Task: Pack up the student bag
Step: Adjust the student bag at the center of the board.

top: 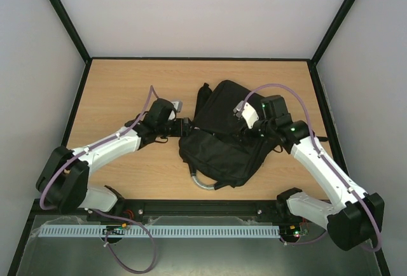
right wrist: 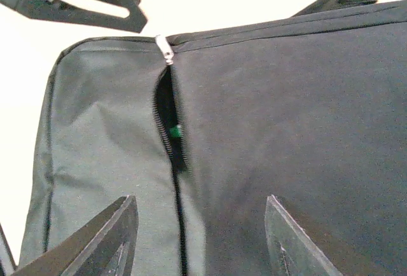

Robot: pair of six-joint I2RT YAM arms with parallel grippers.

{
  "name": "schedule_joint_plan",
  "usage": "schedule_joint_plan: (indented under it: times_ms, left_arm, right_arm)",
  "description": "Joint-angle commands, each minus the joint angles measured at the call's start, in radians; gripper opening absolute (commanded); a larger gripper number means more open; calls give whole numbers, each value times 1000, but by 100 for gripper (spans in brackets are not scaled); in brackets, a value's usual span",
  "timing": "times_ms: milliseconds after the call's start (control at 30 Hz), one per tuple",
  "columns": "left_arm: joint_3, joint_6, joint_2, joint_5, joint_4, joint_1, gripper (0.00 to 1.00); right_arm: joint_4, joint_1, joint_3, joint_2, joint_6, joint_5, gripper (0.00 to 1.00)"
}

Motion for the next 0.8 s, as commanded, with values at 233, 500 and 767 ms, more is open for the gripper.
schedule_joint_plan:
  times_ms: [233,500,767]
  left_arm:
    - [-166,-17,-67,91,87,9,70]
    - [-244,-40,-107,135,121,-4,65]
    - [-291,-69,-150,128,138,-88,61]
  right_arm:
    - [-59,-273,83,153,116,229,41]
    - [-4,-352,72,233,97,377,52]
    - [17,-347,78,382,91,345,52]
